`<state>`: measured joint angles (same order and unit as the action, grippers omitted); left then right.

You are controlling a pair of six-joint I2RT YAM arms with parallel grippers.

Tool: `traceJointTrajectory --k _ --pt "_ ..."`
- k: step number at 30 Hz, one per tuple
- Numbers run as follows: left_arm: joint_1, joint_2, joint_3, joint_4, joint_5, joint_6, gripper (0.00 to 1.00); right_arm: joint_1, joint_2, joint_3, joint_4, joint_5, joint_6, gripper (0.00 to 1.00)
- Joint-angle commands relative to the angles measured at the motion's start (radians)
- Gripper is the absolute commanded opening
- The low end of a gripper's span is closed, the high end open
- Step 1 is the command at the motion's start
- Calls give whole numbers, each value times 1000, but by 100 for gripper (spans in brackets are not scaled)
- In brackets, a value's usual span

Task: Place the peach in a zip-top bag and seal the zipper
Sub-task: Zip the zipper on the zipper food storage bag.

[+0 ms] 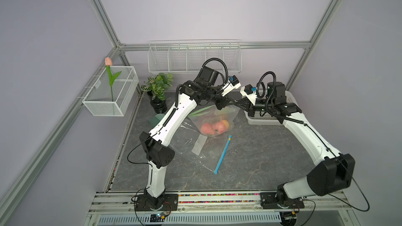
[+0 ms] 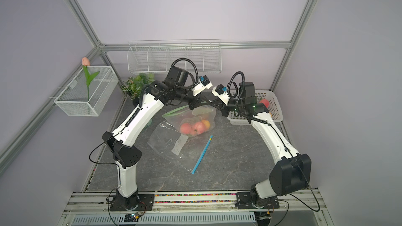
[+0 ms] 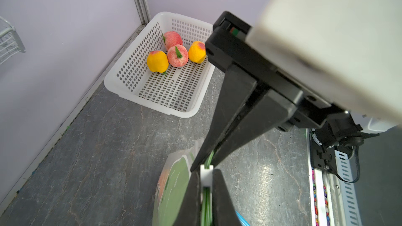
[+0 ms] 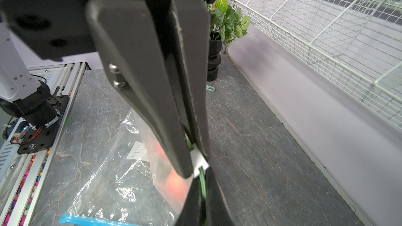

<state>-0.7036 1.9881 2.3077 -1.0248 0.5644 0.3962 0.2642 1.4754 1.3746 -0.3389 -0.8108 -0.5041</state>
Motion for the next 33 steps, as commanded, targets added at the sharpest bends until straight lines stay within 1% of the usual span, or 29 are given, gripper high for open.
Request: traceJointTrajectory --k 1,12,20,33 --pt "7 -35 21 -12 -55 1 9 -20 -37 -19 47 38 48 7" --pt "7 -76 -16 0 -112 -10 9 -49 -89 -66 95 125 113 7" --pt "8 -100 -44 0 -159 -19 10 -53 -99 -71 103 152 141 7" --pt "9 -138 -112 36 -193 -50 11 -53 -118 -102 138 188 189 7"
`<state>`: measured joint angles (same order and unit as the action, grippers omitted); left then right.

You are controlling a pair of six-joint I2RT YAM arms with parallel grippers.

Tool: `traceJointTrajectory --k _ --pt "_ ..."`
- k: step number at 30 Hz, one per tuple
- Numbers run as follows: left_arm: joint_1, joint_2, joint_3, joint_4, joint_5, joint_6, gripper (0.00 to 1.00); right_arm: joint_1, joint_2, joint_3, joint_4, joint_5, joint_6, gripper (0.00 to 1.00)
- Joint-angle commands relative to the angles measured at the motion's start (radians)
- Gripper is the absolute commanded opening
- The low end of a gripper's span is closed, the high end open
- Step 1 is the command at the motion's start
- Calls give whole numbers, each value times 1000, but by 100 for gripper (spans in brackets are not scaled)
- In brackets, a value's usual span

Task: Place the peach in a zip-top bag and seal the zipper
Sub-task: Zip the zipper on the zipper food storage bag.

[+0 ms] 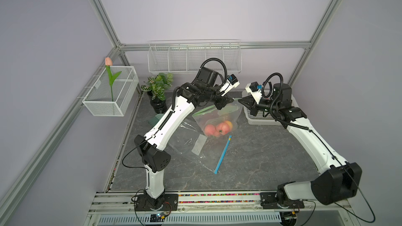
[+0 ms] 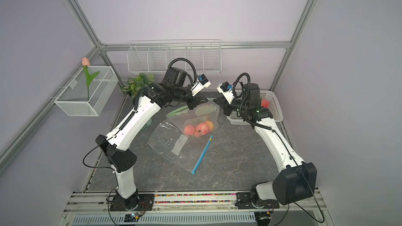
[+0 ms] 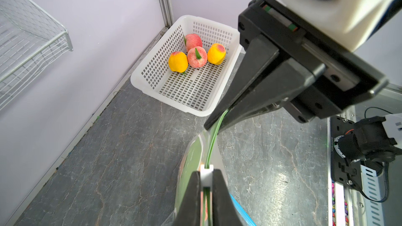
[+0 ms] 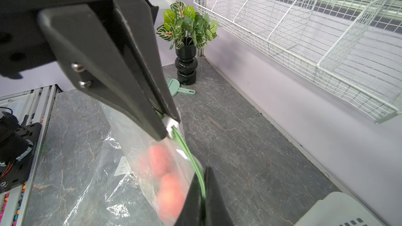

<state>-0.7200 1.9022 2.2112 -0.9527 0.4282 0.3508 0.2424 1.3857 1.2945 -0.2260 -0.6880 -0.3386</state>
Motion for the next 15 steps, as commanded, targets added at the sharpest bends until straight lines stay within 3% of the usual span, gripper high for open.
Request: traceJointTrajectory --k 1,15 --pt "25 -57 -20 -33 -62 -4 11 -31 -29 -21 26 76 31 7" --pt "27 -116 -105 -13 -118 -39 11 -31 -55 -50 64 239 229 7"
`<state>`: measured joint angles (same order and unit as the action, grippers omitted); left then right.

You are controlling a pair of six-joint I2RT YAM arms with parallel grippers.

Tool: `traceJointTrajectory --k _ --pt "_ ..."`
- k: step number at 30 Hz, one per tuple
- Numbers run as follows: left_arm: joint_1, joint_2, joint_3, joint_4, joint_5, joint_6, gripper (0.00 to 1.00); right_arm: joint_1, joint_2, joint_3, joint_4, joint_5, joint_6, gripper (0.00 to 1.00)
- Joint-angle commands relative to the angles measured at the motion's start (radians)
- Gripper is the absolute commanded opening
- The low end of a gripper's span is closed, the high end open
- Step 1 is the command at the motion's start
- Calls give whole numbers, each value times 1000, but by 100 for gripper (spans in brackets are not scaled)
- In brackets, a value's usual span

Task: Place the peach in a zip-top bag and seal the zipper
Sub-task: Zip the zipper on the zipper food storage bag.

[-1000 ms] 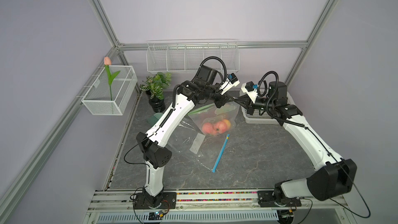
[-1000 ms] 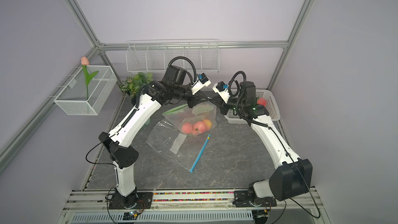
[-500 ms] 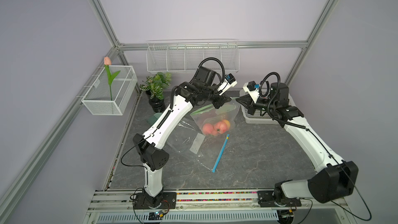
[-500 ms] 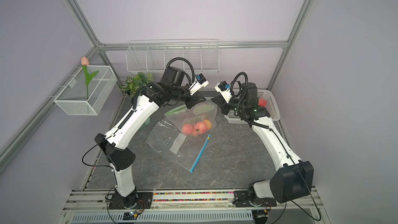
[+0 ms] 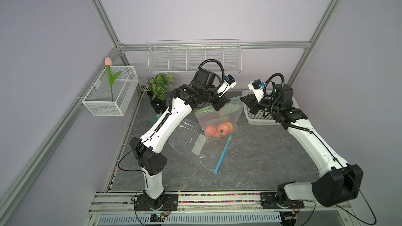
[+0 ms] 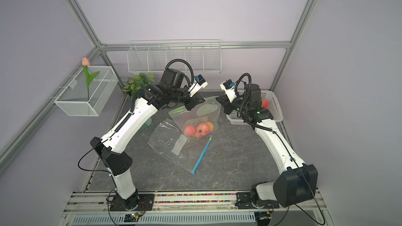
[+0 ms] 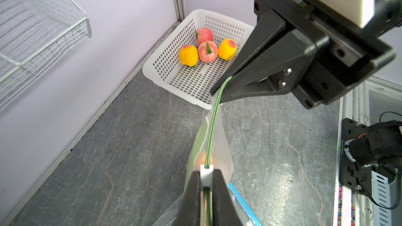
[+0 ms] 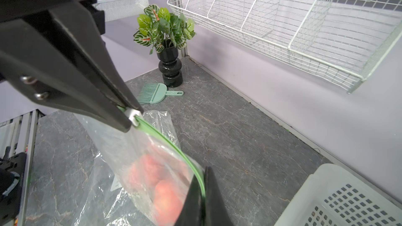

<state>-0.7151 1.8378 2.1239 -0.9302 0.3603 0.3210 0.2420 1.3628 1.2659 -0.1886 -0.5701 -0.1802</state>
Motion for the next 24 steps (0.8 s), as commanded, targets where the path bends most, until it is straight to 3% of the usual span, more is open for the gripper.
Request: traceJointTrajectory --k 1,9,24 --pt "22 -55 -25 -32 -52 -8 11 -32 -37 -23 25 136 79 7" --pt "23 -84 -73 -16 -76 -27 11 7 -72 -33 -7 292 108 7" --pt "28 -146 -169 18 -87 -51 11 37 -48 10 -49 465 159 7"
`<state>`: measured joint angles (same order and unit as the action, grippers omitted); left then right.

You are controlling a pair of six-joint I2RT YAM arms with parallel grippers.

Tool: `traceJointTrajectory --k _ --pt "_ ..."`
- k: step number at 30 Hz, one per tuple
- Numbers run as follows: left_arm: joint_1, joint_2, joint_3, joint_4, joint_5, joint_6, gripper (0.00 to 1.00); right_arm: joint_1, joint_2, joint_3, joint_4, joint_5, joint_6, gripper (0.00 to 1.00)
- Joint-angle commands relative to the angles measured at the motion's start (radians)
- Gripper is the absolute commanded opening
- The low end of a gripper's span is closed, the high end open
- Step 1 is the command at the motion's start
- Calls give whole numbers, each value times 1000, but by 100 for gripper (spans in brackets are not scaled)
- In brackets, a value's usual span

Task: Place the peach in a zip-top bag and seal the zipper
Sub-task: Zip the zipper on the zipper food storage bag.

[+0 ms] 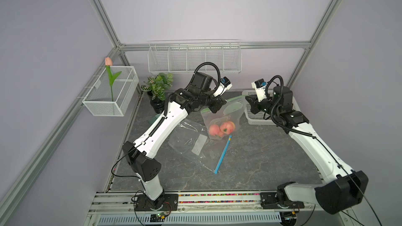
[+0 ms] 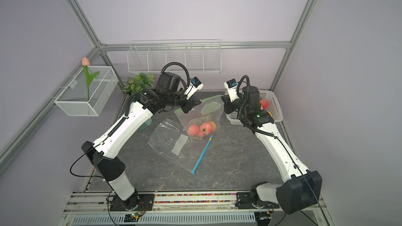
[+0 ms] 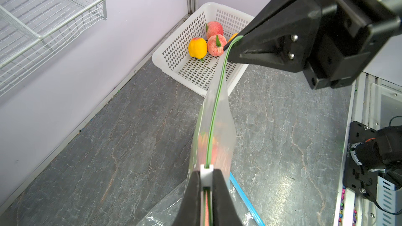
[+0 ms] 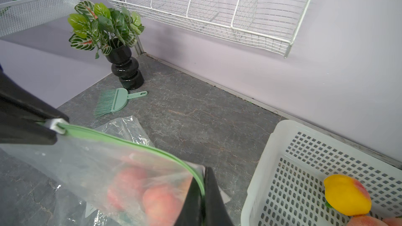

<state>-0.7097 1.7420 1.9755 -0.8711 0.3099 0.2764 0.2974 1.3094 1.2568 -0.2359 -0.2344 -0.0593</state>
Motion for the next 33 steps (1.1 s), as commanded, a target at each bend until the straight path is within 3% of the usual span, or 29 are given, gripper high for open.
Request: traceJointTrajectory --k 1,33 --pt "23 -54 -25 -39 -39 -9 11 -16 7 20 -2 136 39 7" --pt "29 -252 -311 33 -147 -66 11 -16 46 42 13 234 85 7"
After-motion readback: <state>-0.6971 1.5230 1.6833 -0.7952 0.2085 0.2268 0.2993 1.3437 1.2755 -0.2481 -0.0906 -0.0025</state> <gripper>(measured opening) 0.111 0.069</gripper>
